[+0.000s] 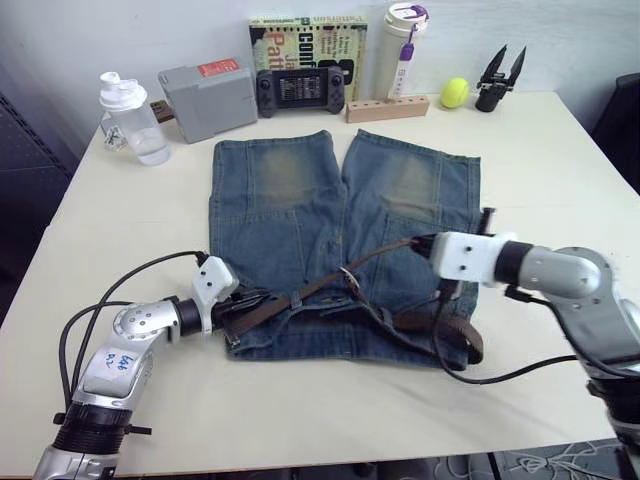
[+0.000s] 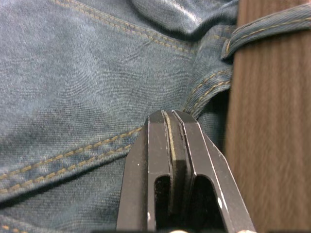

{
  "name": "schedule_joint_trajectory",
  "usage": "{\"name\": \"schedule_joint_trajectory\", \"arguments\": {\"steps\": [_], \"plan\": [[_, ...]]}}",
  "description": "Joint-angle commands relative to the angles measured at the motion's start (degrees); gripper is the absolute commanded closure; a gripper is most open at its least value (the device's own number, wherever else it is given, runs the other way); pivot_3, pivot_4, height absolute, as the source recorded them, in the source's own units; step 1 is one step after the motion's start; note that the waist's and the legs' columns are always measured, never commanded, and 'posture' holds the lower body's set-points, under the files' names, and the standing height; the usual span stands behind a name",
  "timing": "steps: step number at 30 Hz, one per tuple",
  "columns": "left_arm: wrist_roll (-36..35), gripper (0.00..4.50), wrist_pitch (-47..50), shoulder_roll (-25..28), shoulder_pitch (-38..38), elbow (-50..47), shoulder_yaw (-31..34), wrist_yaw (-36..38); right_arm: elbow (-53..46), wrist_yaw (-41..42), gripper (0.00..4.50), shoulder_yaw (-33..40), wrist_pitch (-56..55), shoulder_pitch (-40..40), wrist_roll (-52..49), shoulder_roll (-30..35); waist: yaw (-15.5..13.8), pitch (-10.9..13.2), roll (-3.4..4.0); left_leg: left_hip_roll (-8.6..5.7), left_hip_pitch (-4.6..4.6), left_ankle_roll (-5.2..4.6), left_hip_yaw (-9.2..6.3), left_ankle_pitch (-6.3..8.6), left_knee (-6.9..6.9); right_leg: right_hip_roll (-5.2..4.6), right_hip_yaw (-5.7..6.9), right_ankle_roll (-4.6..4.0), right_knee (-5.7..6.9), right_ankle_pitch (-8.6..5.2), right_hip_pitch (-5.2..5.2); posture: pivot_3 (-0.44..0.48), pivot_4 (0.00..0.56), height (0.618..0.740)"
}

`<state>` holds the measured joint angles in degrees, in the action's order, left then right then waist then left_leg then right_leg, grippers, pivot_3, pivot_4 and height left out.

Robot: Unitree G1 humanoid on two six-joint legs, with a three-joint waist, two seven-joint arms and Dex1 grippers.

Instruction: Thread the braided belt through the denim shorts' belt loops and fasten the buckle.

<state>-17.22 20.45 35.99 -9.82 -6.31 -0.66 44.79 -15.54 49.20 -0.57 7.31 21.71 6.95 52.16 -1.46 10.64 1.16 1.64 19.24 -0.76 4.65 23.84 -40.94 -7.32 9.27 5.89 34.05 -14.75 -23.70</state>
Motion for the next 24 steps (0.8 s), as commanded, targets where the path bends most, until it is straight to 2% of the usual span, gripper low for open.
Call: {"name": "schedule_joint_trajectory", "arguments": {"steps": [1,6,10,12,16,18,20,24], "plan": [[2.28,4.32,0.36,0.0,1.89,2.01,-1.76,0.03,1.93,-3.0,4.5,6.69,-2.52,1.12,0.11,2.39,0.06,-0.01,0.01,0.0,-0.02,0.0,0.01,0.0,-0.01,0.0,-0.01,0.0,0.01,0.0,0.02,0.0,0.15,0.726],[0.37,4.32,-1.18,-0.95,0.52,0.74,0.13,-0.2,-2.68,-2.05,4.5,3.14,-2.99,2.81,-2.11,-0.61,0.15,-0.07,0.12,0.07,-0.05,0.0,0.03,0.0,0.01,0.07,-0.02,0.0,0.03,0.0,0.0,0.0,0.15,0.726],[-1.68,4.32,-0.04,0.49,-2.14,-2.48,2.78,0.62,-5.04,-1.3,4.5,-1.53,-2.9,4.9,-1.44,-3.32,0.12,-0.04,0.08,0.05,0.01,0.0,-0.01,0.0,-0.01,0.06,0.01,0.0,0.02,0.0,0.0,0.0,0.15,0.726],[-4.2,3.81,1.21,1.19,-3.66,-4.8,4.8,1.49,-6.09,-1.2,4.5,-4.38,-2.12,6.21,-0.47,-5.0,0.16,0.0,0.02,0.06,0.02,0.0,-0.02,0.0,-0.02,0.06,0.02,0.0,0.01,0.0,-0.01,0.0,0.15,0.726],[-8.98,2.51,4.25,1.97,-6.07,-9.52,7.46,2.65,-7.47,-1.18,4.5,-8.42,-0.42,7.72,0.8,-8.01,0.24,0.01,0.0,0.07,0.07,0.0,-0.02,0.0,-0.01,0.06,0.01,0.0,0.0,0.0,-0.05,0.0,0.15,0.726],[-14.16,1.55,8.26,1.9,-7.57,-12.9,8.68,3.24,-7.25,-1.56,4.5,-9.91,0.11,8.42,1.87,-9.39,0.2,0.01,-0.01,0.07,0.09,0.0,-0.05,0.0,-0.02,0.06,0.03,0.0,0.0,0.0,-0.05,0.0,0.15,0.726],[-17.75,0.85,11.48,2.02,-8.18,-16.11,8.69,3.59,-6.98,-1.81,4.5,-10.76,0.26,8.89,2.74,-10.21,0.21,0.01,-0.01,0.06,0.09,0.0,-0.05,0.0,-0.02,0.05,0.03,0.0,0.0,0.0,-0.04,0.0,0.15,0.726],[-18.01,0.85,13.6,0.38,-10.3,-18.8,6.37,0.93,-6.49,-2.1,4.5,-11.71,0.09,9.64,4.06,-11.13,0.21,0.01,-0.01,0.06,0.08,0.0,-0.05,0.0,-0.02,0.07,0.02,0.0,0.01,0.0,-0.04,0.0,0.15,0.726]]}}
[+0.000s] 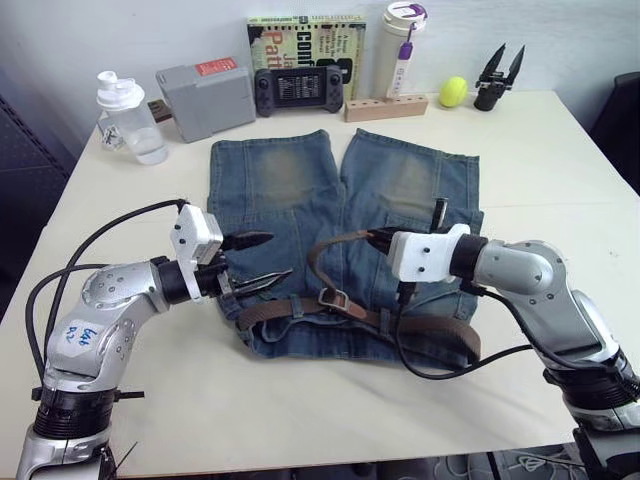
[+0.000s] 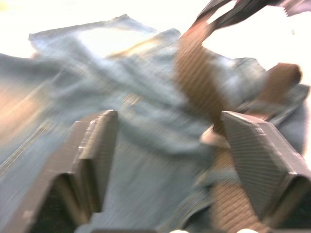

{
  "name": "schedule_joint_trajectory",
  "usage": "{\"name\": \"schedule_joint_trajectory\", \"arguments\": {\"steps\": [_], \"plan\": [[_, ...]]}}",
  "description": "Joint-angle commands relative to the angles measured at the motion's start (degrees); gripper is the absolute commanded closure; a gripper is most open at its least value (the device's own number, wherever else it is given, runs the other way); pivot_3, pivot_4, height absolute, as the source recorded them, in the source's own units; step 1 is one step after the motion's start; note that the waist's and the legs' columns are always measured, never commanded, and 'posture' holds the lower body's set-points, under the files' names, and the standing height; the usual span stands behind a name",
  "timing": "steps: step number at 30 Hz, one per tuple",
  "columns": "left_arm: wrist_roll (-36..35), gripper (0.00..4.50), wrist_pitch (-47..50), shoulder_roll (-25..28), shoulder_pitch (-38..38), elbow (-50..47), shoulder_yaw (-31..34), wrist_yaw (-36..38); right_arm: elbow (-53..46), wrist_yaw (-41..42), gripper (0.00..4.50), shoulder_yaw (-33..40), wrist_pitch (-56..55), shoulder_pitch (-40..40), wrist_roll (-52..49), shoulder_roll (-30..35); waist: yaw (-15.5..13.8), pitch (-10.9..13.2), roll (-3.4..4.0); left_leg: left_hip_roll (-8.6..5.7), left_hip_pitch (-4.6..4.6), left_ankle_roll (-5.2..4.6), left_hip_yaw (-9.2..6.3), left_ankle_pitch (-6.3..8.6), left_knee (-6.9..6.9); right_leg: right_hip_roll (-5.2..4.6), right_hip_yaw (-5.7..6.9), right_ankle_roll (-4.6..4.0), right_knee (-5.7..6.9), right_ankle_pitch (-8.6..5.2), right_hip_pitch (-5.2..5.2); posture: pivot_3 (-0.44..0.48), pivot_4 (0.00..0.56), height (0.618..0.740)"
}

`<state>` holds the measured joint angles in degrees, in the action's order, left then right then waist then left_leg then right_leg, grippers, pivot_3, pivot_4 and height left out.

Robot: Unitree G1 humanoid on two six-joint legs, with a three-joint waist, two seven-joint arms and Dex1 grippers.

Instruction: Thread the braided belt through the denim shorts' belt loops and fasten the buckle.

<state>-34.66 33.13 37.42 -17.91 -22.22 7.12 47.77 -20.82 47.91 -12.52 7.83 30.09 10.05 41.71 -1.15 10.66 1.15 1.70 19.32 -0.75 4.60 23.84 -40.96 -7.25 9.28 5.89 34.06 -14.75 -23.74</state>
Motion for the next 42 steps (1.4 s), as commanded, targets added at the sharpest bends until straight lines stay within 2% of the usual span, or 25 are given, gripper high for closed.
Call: {"name": "schedule_joint_trajectory", "arguments": {"steps": [1,3,7,11,18,21,27,35,39,42], "plan": [[0.3,0.85,0.77,-2.44,-3.26,-2.91,-2.85,-3.38,-1.08,-0.98,4.5,-0.03,-0.55,1.61,1.3,-1.0,-0.17,0.0,0.0,-0.01,-0.01,0.0,-0.01,0.0,-0.01,0.0,0.01,0.0,0.01,0.0,0.01,0.0,0.15,0.726],[1.09,0.85,0.65,-3.87,-4.28,-2.79,-4.27,-4.75,-0.96,-1.1,4.5,-0.22,-0.61,1.95,1.71,-1.45,-0.2,0.0,-0.01,-0.02,0.0,0.0,-0.01,0.0,-0.03,0.0,0.01,0.0,0.01,0.0,0.02,0.0,0.15,0.726],[8.83,0.85,-3.33,-6.33,-6.65,1.12,-8.99,-8.53,-1.68,-0.77,4.5,-0.37,-0.56,2.25,1.74,-2.29,-0.04,0.01,-0.01,-0.03,0.0,0.0,0.01,0.0,0.01,0.03,0.0,0.0,-0.01,0.0,0.0,0.0,0.15,0.726],[13.91,0.85,-5.99,-7.75,-8.26,4.66,-10.99,-10.85,-1.8,-0.71,4.5,-0.47,-0.44,2.33,2.0,-2.51,-0.06,0.01,-0.01,0.0,0.0,0.0,0.03,0.0,0.01,0.08,-0.01,0.0,-0.01,0.0,0.0,0.0,0.15,0.726],[17.19,0.85,-9.37,-10.39,-9.28,6.82,-12.29,-11.7,-2.24,-0.62,4.5,-0.36,-0.13,2.11,2.07,-2.84,-0.12,0.01,-0.02,-0.01,0.02,0.0,0.02,0.0,0.0,0.07,0.0,0.0,-0.02,0.0,0.0,0.0,0.15,0.726],[17.41,1.64,-10.53,-11.16,-8.87,6.65,-11.91,-11.27,-2.35,-0.48,4.5,-0.37,0.11,1.95,2.0,-3.0,-0.07,0.01,-0.02,0.01,0.01,0.0,0.02,0.0,0.0,0.07,0.0,0.0,-0.01,0.0,0.0,0.0,0.15,0.726],[17.13,4.39,-12.93,-12.68,-7.43,6.43,-11.12,-11.57,-2.17,-0.02,4.5,-0.2,0.85,1.63,1.73,-2.76,-0.08,0.01,-0.02,0.01,0.01,0.0,0.02,0.0,-0.01,0.06,0.0,0.0,-0.01,0.0,0.0,0.0,0.15,0.726],[18.05,4.46,-15.78,-15.09,-4.83,6.0,-10.96,-13.44,-2.51,-0.47,4.5,1.53,5.31,1.67,-0.55,-4.24,-0.1,0.01,-0.02,0.01,0.01,0.0,0.01,0.0,-0.01,0.06,0.0,0.0,-0.01,0.0,0.0,0.0,0.15,0.726],[18.39,4.5,-16.36,-15.84,-4.29,6.16,-10.84,-14.21,-3.73,-1.47,2.89,5.05,11.18,1.32,-3.97,-5.77,-0.17,0.01,-0.02,0.0,0.01,0.0,0.01,0.0,-0.02,0.06,0.01,0.0,0.0,0.0,0.0,0.0,0.15,0.726],[17.85,4.5,-17.01,-17.09,-3.18,6.0,-10.19,-15.06,-5.52,-1.29,1.52,10.24,22.18,-0.55,-8.94,-5.93,-0.3,0.01,-0.02,0.0,0.03,0.0,-0.02,0.0,-0.02,0.05,0.03,0.0,0.0,0.0,0.01,0.0,0.15,0.726]]}}
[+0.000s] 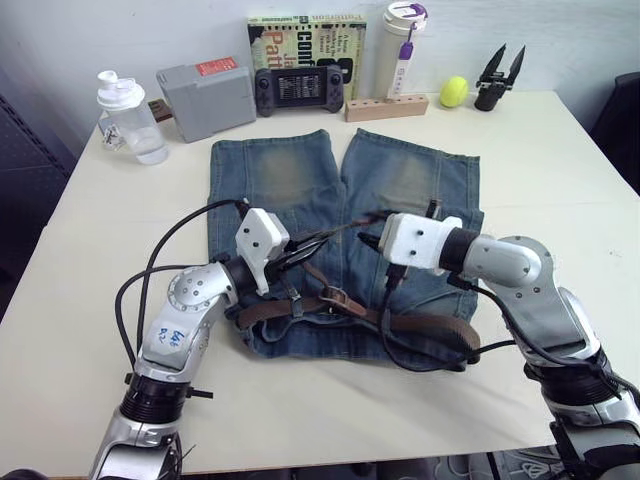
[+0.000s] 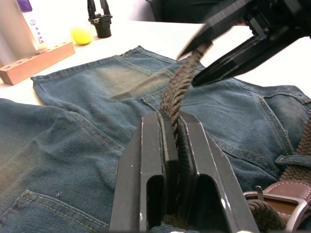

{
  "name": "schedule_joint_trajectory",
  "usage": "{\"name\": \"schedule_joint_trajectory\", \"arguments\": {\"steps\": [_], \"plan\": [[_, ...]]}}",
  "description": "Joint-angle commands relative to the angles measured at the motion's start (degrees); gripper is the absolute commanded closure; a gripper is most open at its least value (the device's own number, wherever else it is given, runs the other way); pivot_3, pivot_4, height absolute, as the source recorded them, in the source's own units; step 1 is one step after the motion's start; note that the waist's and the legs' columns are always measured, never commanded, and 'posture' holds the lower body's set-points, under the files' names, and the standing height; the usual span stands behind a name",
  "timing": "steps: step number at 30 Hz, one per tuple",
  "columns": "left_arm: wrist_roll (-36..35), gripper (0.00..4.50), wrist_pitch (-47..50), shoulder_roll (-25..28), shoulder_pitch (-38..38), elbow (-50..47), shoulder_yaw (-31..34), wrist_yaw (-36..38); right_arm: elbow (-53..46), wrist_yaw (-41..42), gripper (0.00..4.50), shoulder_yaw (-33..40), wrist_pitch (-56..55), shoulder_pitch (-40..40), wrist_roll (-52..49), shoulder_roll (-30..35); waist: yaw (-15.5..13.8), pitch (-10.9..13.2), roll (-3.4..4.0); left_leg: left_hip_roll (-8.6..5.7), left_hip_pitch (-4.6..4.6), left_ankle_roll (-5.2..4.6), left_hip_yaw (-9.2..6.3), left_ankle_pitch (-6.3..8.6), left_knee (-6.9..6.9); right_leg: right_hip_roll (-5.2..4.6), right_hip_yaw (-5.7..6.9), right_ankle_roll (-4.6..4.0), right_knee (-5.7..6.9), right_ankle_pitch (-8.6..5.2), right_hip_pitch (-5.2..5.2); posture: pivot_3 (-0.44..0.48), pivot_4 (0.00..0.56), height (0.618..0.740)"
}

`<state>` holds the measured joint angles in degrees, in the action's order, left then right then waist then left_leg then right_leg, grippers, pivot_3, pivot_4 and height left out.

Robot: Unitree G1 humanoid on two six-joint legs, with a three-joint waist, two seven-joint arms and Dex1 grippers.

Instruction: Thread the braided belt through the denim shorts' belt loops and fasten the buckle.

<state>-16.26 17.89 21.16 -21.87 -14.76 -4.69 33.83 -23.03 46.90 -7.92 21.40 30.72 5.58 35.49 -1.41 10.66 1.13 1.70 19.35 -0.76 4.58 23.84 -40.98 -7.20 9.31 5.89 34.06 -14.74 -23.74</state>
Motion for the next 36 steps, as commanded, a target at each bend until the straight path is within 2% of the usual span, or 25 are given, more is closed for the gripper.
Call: {"name": "schedule_joint_trajectory", "arguments": {"steps": [1,3,8,11,14,18,19,24,28,36], "plan": [[-0.7,4.5,-1.92,-1.27,1.01,-1.5,1.9,-1.44,-3.88,-0.05,1.02,6.72,11.76,-1.7,-5.8,0.57,-0.04,0.0,0.0,0.0,0.01,0.0,0.0,0.0,-0.01,-0.01,0.0,0.0,0.0,0.0,0.0,0.0,0.15,0.726],[-1.49,4.5,-3.02,-2.69,1.92,-1.62,2.89,-2.19,-5.22,-0.5,0.05,10.76,20.29,-2.94,-11.06,-1.21,0.0,0.0,0.0,-0.01,0.01,0.0,0.0,0.0,0.0,-0.01,0.0,0.0,0.0,0.0,0.0,0.0,0.15,0.726],[-6.36,4.5,-3.94,-7.55,4.23,-3.43,6.18,-3.87,-10.0,-1.64,0.02,12.82,34.19,-5.98,-21.37,-5.72,0.14,0.0,0.0,0.03,0.0,0.0,-0.01,0.0,0.0,0.0,-0.02,0.0,0.04,0.0,-0.02,0.0,0.15,0.726],[-7.61,4.5,-2.94,-7.63,6.08,-5.07,5.67,-3.08,-11.7,-3.81,0.8,13.34,39.34,-5.49,-26.17,-9.84,0.33,0.0,0.0,0.04,-0.02,0.0,-0.03,0.0,0.03,0.01,-0.03,-0.01,0.03,0.0,-0.02,0.0,0.15,0.726],[-8.72,4.5,-1.61,-7.23,7.59,-6.56,4.87,-2.6,-13.23,-6.48,2.09,12.41,44.64,-4.21,-30.22,-14.2,0.31,0.0,0.0,0.02,-0.02,0.0,-0.07,0.0,0.03,0.0,-0.04,-0.01,0.03,0.0,-0.03,0.0,0.15,0.726],[-9.3,4.5,-0.61,-6.66,8.31,-8.1,4.35,-2.5,-14.4,-9.18,4.09,6.15,46.75,-5.5,-31.28,-14.97,0.03,-0.01,0.0,-0.02,0.0,0.0,-0.12,0.0,-0.02,-0.02,-0.03,-0.01,0.04,0.0,-0.01,0.0,0.15,0.726],[-9.3,4.5,-0.48,-6.65,8.32,-8.29,4.36,-2.66,-14.54,-9.58,4.39,4.54,46.77,-6.07,-31.31,-14.73,0.04,-0.01,0.0,-0.05,0.0,0.0,-0.12,0.0,-0.02,-0.04,-0.04,-0.01,0.04,0.0,-0.01,0.0,0.15,0.726],[-9.11,4.5,0.23,-6.13,9.0,-9.71,4.86,-3.64,-11.97,-12.7,4.39,-8.01,43.78,-9.97,-25.75,-10.01,0.32,-0.01,0.0,-0.05,-0.01,0.0,-0.05,0.0,0.01,-0.02,-0.03,0.0,0.03,0.0,-0.01,0.0,0.15,0.726],[-8.79,4.5,0.35,-5.19,11.17,-10.49,6.46,-4.53,-9.12,-14.72,4.39,-12.93,40.47,-11.15,-22.7,-8.54,0.64,-0.05,-0.03,-0.03,-0.07,0.0,-0.01,0.0,0.02,0.0,-0.05,0.0,0.03,0.0,0.0,0.0,0.15,0.726],[-10.38,4.5,0.48,-4.41,17.73,-9.86,11.28,-6.1,-8.12,-13.75,4.39,-13.69,35.36,-12.2,-21.47,-4.78,0.69,-0.15,-0.12,0.0,-0.13,0.01,-0.07,0.01,0.04,0.0,-0.06,-0.01,0.0,-0.01,0.06,0.0,0.15,0.726]]}}
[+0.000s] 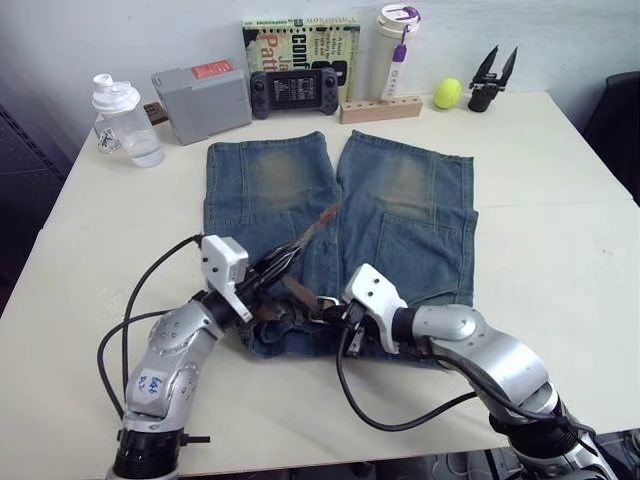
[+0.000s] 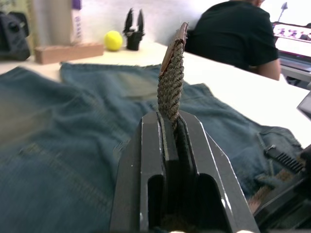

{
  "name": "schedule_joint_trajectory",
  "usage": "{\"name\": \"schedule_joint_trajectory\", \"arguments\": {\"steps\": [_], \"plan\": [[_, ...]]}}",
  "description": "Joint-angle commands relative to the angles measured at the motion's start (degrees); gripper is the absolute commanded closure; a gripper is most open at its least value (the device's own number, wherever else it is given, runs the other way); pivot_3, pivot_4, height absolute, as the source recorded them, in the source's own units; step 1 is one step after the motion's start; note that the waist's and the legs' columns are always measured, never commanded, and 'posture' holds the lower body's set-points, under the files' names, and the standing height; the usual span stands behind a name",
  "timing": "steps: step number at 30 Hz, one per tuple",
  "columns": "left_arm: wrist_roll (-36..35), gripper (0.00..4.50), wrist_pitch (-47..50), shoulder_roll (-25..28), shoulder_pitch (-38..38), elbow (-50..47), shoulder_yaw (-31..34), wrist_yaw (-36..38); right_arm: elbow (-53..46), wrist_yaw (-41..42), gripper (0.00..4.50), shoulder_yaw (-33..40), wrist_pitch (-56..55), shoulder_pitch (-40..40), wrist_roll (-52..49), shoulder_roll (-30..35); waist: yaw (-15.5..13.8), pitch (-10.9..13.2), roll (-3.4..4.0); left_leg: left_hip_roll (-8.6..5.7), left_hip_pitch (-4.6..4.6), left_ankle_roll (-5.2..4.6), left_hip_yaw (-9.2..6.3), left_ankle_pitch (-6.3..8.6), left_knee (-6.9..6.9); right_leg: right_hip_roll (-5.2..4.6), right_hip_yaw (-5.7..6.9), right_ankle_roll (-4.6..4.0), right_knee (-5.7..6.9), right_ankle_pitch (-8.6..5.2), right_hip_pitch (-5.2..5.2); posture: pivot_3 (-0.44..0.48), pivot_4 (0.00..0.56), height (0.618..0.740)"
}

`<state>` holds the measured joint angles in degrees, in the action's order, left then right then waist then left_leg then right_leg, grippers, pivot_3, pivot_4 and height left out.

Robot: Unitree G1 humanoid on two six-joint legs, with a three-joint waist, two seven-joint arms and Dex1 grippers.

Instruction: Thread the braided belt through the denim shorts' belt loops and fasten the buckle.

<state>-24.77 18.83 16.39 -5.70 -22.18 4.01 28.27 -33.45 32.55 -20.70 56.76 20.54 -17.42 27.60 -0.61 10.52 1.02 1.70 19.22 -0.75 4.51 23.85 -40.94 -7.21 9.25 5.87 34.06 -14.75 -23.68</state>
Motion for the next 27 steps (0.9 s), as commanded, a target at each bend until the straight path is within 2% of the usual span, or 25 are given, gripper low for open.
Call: {"name": "schedule_joint_trajectory", "arguments": {"steps": [1,4,9,18,27], "plan": [[-2.02,4.5,-0.4,0.37,2.0,-2.79,2.64,-0.54,1.34,1.32,4.39,0.23,-0.79,-1.98,0.6,3.25,-0.26,-0.02,-0.03,0.0,0.0,0.0,-0.02,0.0,-0.01,-0.01,0.0,0.0,0.0,0.0,0.0,0.0,0.15,0.726],[-2.11,4.5,-0.32,0.33,2.8,-4.01,2.16,-0.8,-1.9,1.59,4.39,8.25,-0.3,-0.98,-5.12,0.37,-0.71,-0.02,-0.05,-0.02,0.04,-0.02,-0.23,0.01,-0.03,-0.06,0.02,0.0,-0.02,0.0,0.01,0.0,0.15,0.726],[-2.0,4.5,-0.37,0.16,3.72,-4.97,1.74,-1.11,-5.78,2.87,4.39,15.07,3.16,-0.06,-11.36,1.72,-0.64,-0.01,-0.04,-0.02,0.09,-0.03,-0.46,0.02,-0.01,-0.06,0.03,0.0,-0.03,0.0,-0.02,0.0,0.15,0.726],[-1.9,4.5,-0.24,0.49,3.65,-5.39,1.19,-1.24,-2.97,-0.13,4.39,9.55,2.74,-0.5,-8.12,2.87,-0.59,-0.01,-0.04,-0.03,0.09,-0.06,-0.46,0.03,-0.01,-0.05,0.03,-0.01,-0.02,0.0,-0.03,0.0,0.15,0.726],[-1.53,4.5,-0.26,0.7,3.52,-5.6,1.0,-1.66,-0.44,-1.73,4.39,5.56,1.96,1.73,-6.66,-0.01,-0.51,-0.01,-0.04,-0.01,0.09,-0.06,-0.45,0.03,-0.01,-0.04,0.03,-0.01,-0.02,0.0,-0.03,0.0,0.15,0.726]]}}
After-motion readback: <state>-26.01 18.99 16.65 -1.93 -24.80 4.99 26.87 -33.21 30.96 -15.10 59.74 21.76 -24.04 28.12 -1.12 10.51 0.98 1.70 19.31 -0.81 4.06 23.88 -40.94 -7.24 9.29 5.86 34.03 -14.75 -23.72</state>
